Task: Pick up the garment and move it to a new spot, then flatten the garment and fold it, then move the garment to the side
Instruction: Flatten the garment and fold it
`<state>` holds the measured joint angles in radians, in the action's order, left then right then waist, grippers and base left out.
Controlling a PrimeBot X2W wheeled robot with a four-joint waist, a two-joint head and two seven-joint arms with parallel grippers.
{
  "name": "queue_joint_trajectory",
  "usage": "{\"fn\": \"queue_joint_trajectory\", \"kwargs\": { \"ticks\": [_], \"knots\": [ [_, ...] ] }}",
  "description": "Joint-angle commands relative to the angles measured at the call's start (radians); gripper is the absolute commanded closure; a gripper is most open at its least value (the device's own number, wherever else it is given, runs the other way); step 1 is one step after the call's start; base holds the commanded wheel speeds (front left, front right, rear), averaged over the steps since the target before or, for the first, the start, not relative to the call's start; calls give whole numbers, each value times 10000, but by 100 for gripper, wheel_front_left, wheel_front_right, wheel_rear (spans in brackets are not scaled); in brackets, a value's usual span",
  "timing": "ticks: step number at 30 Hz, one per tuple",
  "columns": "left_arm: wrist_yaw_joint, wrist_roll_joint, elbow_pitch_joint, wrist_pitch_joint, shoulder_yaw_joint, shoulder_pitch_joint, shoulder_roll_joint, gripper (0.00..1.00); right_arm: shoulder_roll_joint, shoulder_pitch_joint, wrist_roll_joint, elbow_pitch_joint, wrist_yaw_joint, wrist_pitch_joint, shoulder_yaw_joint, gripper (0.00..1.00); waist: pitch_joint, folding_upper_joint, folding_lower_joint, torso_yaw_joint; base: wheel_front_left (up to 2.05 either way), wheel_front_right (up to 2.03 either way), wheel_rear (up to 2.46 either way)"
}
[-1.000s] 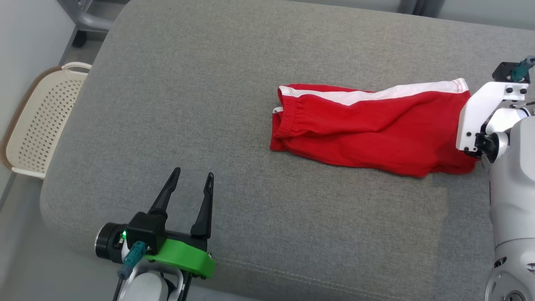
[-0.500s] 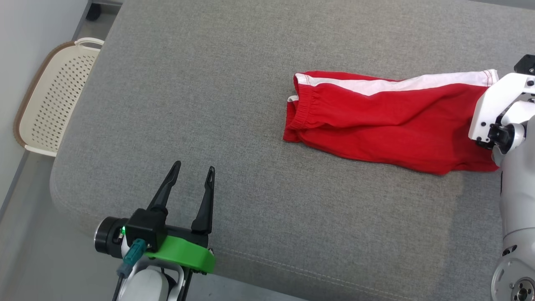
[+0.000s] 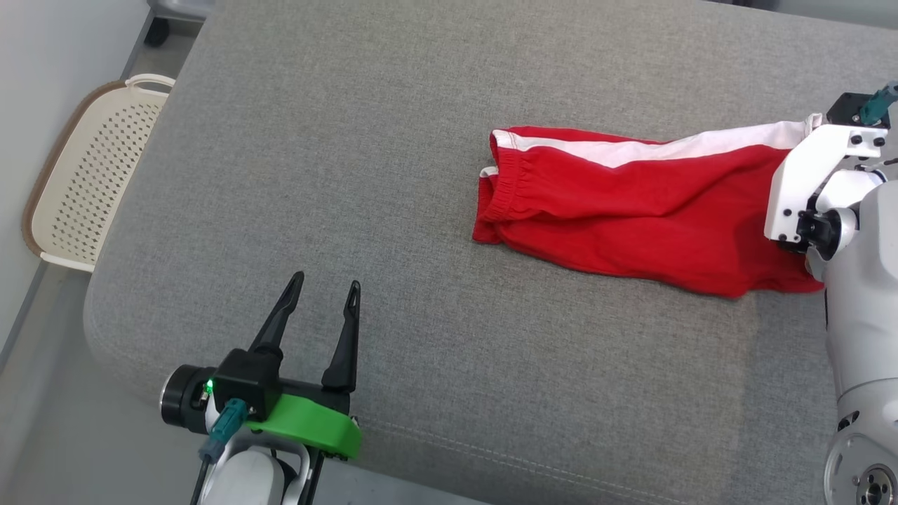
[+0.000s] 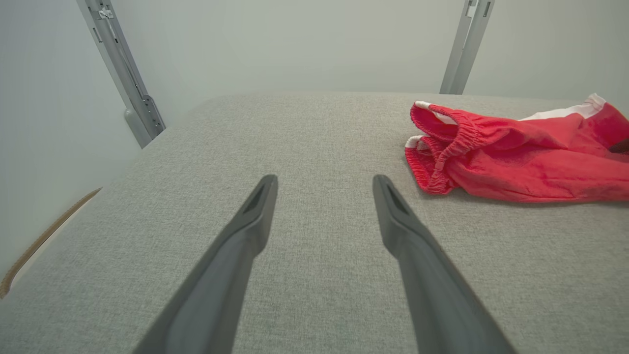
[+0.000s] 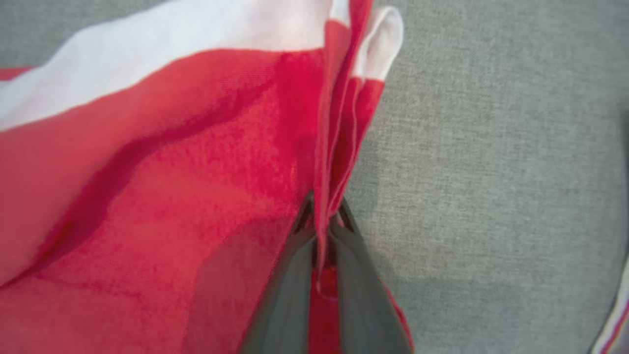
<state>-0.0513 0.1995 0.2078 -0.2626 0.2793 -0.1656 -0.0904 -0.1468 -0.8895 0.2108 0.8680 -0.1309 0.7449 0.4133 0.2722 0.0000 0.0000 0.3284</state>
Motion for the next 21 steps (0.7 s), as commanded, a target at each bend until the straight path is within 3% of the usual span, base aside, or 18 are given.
{"fn": "queue_joint_trajectory", "kwargs": {
  "ticks": [1,10,21],
  "knots": [
    [-24,-40,50,-24,-39,-82,-1,0,-147,137,-27,51,5,-49,-1,100,-91,0,0,-33,0,0,0],
    [-40,-81,150,-24,-78,117,30,0,-683,321,70,-294,5,295,-30,100,-594,0,0,-65,0,0,0],
    [-66,-106,275,-24,-42,310,68,0,-1128,884,308,-1680,5,1375,-114,100,-1170,0,0,-27,0,0,0]
  ]
}}
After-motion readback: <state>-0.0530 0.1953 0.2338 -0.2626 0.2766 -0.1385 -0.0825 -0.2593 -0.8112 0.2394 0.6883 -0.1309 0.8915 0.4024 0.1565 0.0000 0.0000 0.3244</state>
